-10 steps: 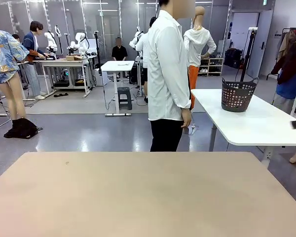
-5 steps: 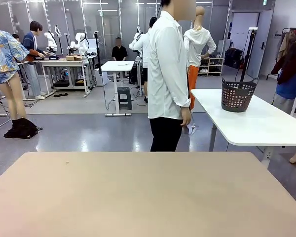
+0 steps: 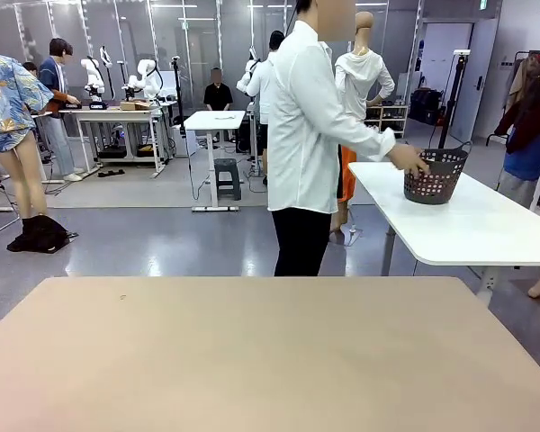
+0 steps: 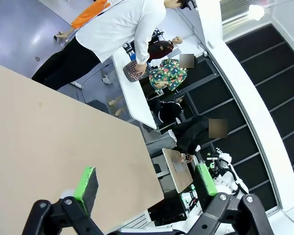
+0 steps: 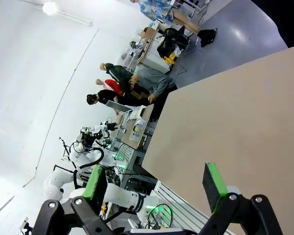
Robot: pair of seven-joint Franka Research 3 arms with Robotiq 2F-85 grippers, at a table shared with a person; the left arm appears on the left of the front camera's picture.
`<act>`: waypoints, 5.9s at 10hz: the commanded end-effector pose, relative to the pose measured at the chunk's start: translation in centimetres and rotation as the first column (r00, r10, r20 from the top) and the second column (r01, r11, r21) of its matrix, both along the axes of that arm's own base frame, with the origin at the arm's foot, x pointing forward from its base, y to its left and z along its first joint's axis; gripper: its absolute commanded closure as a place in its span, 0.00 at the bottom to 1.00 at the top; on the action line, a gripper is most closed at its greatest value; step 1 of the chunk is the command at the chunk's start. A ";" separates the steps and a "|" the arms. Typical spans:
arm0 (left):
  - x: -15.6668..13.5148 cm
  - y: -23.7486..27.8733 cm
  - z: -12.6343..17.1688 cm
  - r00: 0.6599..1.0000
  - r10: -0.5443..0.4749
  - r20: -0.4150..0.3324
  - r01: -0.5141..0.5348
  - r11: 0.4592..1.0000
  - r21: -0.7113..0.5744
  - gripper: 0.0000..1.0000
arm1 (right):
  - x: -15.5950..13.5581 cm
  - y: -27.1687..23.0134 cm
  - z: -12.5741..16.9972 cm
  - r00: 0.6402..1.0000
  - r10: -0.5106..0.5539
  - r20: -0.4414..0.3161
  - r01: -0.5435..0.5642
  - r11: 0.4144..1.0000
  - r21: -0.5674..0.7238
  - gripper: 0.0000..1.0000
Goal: Fold the towel.
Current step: Grab the top end of the 100 cm Hotel Towel extended by the human.
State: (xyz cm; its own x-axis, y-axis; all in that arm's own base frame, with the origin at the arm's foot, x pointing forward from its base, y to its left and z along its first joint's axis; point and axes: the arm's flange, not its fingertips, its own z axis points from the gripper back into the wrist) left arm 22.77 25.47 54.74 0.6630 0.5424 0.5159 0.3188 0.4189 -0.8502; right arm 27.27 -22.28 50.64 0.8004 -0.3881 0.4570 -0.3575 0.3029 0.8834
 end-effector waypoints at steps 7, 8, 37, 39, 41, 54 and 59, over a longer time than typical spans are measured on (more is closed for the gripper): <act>0.1 0.1 0.2 1.000 -0.010 0.021 0.010 1.000 -0.003 0.00 | 0.1 -0.1 0.1 1.000 0.005 0.016 -0.005 1.000 0.000 0.00; 0.1 0.1 0.2 1.000 -0.010 0.021 0.010 1.000 -0.003 0.00 | 0.1 -0.1 0.1 1.000 0.005 0.016 -0.005 1.000 0.000 0.00; 0.1 0.1 0.2 1.000 -0.010 0.021 0.010 1.000 -0.003 0.00 | 0.1 -0.1 0.1 1.000 0.005 0.016 -0.005 1.000 0.000 0.00; 0.1 0.1 0.2 1.000 -0.010 0.021 0.010 1.000 -0.003 0.00 | 0.1 -0.1 0.1 1.000 0.005 0.016 -0.005 1.000 0.000 0.00; 0.1 0.1 0.2 1.000 -0.010 0.021 0.010 1.000 -0.003 0.00 | 0.1 -0.1 0.1 1.000 0.005 0.016 -0.005 1.000 0.000 0.00; 0.1 0.1 0.2 1.000 -0.010 0.021 0.010 1.000 -0.003 0.00 | 0.1 -0.1 0.1 1.000 0.005 0.016 -0.005 1.000 0.000 0.00; 0.1 0.1 0.2 1.000 -0.010 0.021 0.010 1.000 -0.003 0.00 | 0.1 -0.1 0.1 1.000 0.005 0.016 -0.005 1.000 0.000 0.00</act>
State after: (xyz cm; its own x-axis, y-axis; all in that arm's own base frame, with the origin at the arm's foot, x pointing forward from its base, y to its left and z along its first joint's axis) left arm 22.72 25.40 54.70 0.6684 0.5401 0.5115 0.3158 0.4166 -0.8525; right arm 27.24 -22.32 50.75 0.8044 -0.3835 0.4537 -0.3536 0.3047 0.8844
